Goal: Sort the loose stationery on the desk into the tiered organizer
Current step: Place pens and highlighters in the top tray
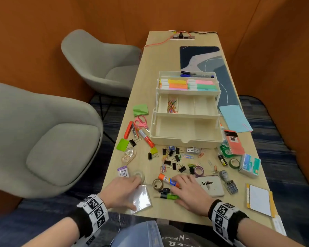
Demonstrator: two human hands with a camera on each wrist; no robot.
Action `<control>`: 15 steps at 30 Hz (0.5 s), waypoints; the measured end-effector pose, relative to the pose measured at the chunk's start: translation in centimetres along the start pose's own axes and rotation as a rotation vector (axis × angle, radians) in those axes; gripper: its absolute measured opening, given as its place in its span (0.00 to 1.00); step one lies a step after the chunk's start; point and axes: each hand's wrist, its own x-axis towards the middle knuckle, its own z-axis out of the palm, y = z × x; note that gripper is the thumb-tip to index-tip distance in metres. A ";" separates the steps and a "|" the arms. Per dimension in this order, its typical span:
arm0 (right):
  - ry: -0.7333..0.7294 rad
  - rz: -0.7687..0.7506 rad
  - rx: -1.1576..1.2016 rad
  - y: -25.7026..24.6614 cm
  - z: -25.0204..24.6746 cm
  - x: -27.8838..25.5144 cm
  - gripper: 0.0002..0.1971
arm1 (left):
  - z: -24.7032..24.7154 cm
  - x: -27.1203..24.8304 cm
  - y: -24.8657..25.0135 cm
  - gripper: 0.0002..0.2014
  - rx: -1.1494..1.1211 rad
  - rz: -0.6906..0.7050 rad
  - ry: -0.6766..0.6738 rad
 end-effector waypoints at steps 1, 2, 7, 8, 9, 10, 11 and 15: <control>0.002 0.014 0.010 0.2 0.2 0.1 0.20 | 0.0 0.1 0.2 0.37 0.016 0.001 0.018; 0.003 0.029 0.023 0.4 0.3 0.2 0.19 | -0.1 0.2 0.3 0.36 0.025 0.004 0.033; 0.011 0.094 0.082 1.5 0.5 0.4 0.18 | -0.2 0.8 0.3 0.33 0.001 0.015 0.061; 0.013 0.104 0.083 1.6 0.4 0.4 0.17 | -0.3 0.9 0.2 0.32 -0.013 0.014 0.066; 0.017 0.115 0.086 1.8 0.3 0.4 0.17 | -0.4 1.1 0.1 0.32 -0.025 0.011 0.069; 0.021 0.127 0.090 2.0 0.1 0.5 0.17 | -0.5 1.2 0.0 0.32 -0.038 0.012 0.076; 0.023 0.140 0.095 2.2 0.0 0.6 0.17 | -0.5 1.3 -0.1 0.31 -0.052 0.011 0.082; 0.027 0.192 0.119 2.7 -0.6 0.9 0.17 | -0.5 1.9 -0.4 0.30 -0.088 0.008 0.114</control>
